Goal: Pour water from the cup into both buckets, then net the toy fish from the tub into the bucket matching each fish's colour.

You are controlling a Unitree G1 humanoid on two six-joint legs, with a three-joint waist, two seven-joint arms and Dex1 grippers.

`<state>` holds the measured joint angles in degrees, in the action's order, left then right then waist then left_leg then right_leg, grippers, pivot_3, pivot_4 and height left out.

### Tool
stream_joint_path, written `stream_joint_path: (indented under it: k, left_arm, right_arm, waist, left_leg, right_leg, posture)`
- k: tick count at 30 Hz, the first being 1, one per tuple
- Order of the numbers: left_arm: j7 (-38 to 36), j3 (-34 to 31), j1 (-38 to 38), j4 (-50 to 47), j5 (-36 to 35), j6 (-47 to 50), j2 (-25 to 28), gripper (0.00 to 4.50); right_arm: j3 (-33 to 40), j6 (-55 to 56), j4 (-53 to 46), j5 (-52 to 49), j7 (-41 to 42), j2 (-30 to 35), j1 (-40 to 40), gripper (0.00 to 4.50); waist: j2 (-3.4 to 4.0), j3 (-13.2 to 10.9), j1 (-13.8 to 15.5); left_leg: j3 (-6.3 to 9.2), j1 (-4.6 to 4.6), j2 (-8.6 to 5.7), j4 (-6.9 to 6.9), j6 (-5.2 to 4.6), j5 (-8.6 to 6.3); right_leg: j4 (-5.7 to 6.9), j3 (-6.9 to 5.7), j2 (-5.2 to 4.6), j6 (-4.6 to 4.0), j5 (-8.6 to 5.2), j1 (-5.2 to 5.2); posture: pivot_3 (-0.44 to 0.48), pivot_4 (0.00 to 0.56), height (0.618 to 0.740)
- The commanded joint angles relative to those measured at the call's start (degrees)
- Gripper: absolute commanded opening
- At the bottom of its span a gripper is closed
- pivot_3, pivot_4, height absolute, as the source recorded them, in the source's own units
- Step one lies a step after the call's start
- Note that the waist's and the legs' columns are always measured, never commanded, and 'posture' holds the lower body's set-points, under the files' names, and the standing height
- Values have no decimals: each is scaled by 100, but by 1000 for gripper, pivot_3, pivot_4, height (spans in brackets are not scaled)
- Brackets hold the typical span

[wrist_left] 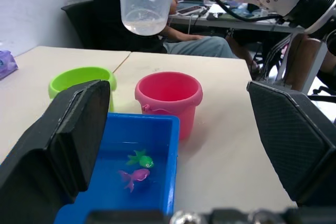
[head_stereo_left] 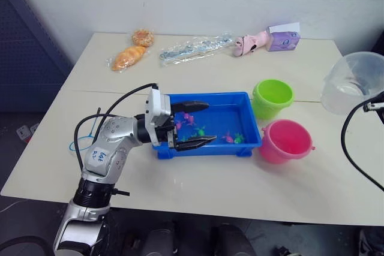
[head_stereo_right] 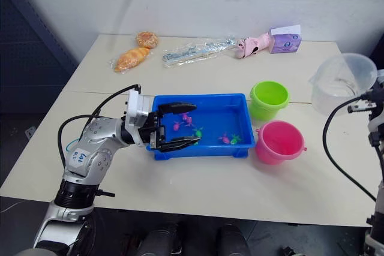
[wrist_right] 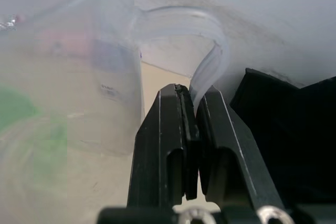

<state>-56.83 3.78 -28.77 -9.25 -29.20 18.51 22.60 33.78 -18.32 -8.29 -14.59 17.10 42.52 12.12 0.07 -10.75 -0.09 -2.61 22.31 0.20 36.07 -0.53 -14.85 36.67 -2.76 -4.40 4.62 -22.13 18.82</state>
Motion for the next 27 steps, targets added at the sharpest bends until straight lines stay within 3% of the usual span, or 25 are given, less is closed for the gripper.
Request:
stream_joint_path:
  k: [1,9,16,27]
  left_arm:
    - [190,-265,-242,122,-127,-25,-77,4500]
    - [325,-332,-253,173,-49,-94,-138,4500]
    - [722,-593,-254,72,-226,15,-270,4500]
    - [826,-578,-218,23,-192,27,-231,4500]
  right_arm:
    - [-755,-1368,466,413,-131,712,888,20]
    - [-1946,-239,2172,1221,105,1020,2189,20]
    - [-3304,1454,3622,2843,-338,1303,3079,20]
    - [-4093,2458,4770,3973,-1112,993,3834,20]
  waist:
    - [-2,-1,-2]
    - [-1,-1,-12]
    - [-1,-2,-16]
    - [-3,-4,-16]
  left_leg:
    - [-1,0,-1,2,-3,0]
    - [-4,8,-2,2,-4,1]
    - [-4,15,-3,4,-5,1]
    - [-4,30,-2,10,-3,2]
  right_leg:
    - [1,0,-3,0,0,0]
    - [2,-1,-2,0,0,10]
    - [0,-1,-3,0,0,16]
    - [9,-4,-3,0,0,32]
  posture:
    - [0,150,740]
    - [0,150,740]
    - [0,150,740]
    - [0,150,740]
